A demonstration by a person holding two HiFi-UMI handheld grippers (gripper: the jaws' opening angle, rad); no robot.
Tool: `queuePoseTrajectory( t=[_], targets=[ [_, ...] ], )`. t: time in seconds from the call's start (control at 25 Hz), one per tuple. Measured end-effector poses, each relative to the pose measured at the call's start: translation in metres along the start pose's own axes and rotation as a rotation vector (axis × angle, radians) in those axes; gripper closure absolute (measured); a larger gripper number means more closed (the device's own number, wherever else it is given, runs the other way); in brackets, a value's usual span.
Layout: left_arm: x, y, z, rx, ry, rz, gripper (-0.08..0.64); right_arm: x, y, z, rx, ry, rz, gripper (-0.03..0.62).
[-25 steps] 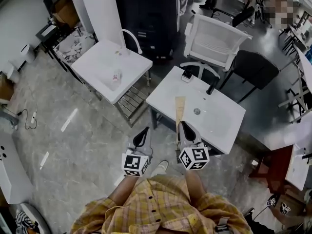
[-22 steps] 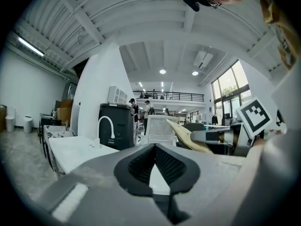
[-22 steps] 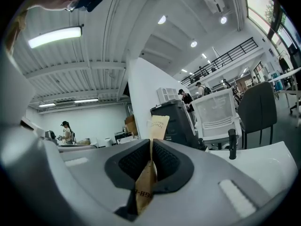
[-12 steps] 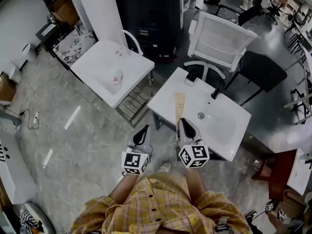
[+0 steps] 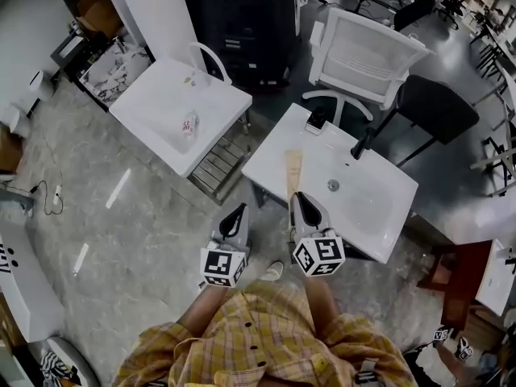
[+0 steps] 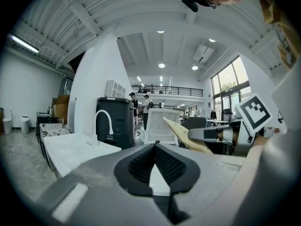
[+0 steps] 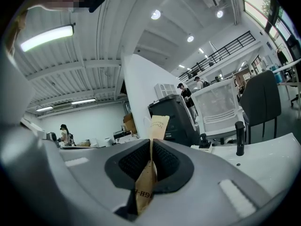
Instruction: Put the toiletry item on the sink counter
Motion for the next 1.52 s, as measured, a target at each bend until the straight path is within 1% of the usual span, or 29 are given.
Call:
queuePoseTrajectory(
  t=[0.24, 0.44, 0.68, 1.04, 1.52],
  targets=[
    [-0.033, -0.003, -0.025, 0.0, 0.052, -0.004, 0.56, -0.031, -0.004, 0.0, 0.021, 0.041, -0.01, 0.571],
    [-0.068, -0.009, -0.056, 0.006, 0.098, -0.003, 0.56, -0.065, -0.008, 0.002, -0.003, 0.075, 0.001, 0.571],
    [-0.112, -0.013, -0.09, 0.015, 0.167, -0.01, 0.56, -0.105, -0.014, 0.014, -0.036, 0.149, 0.002, 0.571],
    [-0.17, -0.018, -0.138, 0.014, 0.278, -0.014, 0.56, -0.162, -0.016, 0.022, -0.04, 0.26, 0.018, 0.571],
    [-0.224, -0.01, -0.166, 0.011, 0.391, -0.052, 0.56, -0.207, 0.005, 0.041, -0.117, 0.38, -0.001, 0.571]
  ],
)
Point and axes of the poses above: the fingertips, and each gripper's own axes: x backward along the fingers, z to its right, y out of its underside, the point moved 9 cm from there along x, backward along the fingers, and after that the axes turned 2 degrees about -x, right-handed, at the moved point
